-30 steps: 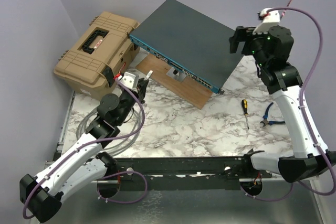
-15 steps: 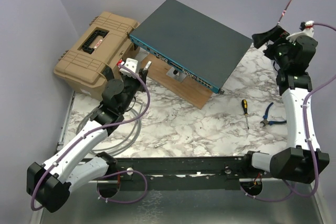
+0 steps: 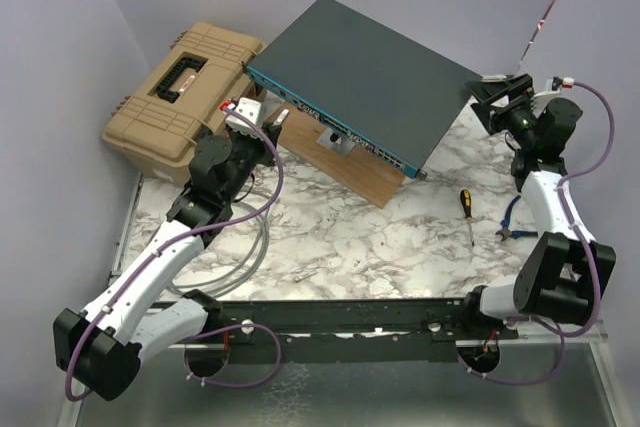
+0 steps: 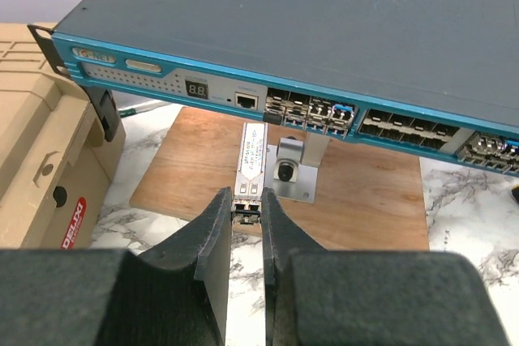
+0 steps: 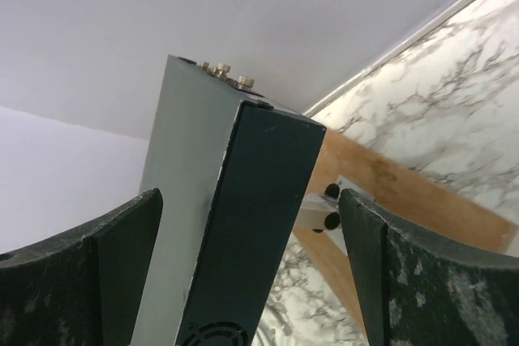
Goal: Insert the plug into the switch port
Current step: Insert the connector into the switch port.
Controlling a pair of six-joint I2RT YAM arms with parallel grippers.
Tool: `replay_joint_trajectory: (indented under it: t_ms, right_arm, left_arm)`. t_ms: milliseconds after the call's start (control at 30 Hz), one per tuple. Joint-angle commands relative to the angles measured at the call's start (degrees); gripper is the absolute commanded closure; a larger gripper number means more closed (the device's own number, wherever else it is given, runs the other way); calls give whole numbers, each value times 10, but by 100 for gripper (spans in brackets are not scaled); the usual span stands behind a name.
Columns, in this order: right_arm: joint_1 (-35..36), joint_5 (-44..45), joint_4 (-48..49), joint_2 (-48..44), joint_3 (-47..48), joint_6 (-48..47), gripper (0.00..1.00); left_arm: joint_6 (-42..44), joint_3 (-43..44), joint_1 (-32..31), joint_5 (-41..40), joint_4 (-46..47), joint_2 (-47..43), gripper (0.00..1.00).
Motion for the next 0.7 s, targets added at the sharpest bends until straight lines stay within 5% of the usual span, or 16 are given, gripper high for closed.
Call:
replay_joint_trajectory:
  t_ms: [0, 667]
  right_arm:
    - [-5, -76, 131, 30, -16, 83, 9]
    - [-5, -164, 305, 138, -22, 212, 25]
  left_arm:
    - [21, 24, 4, 50, -17, 7, 100]
    - [95, 62, 5, 73, -41, 41, 100]
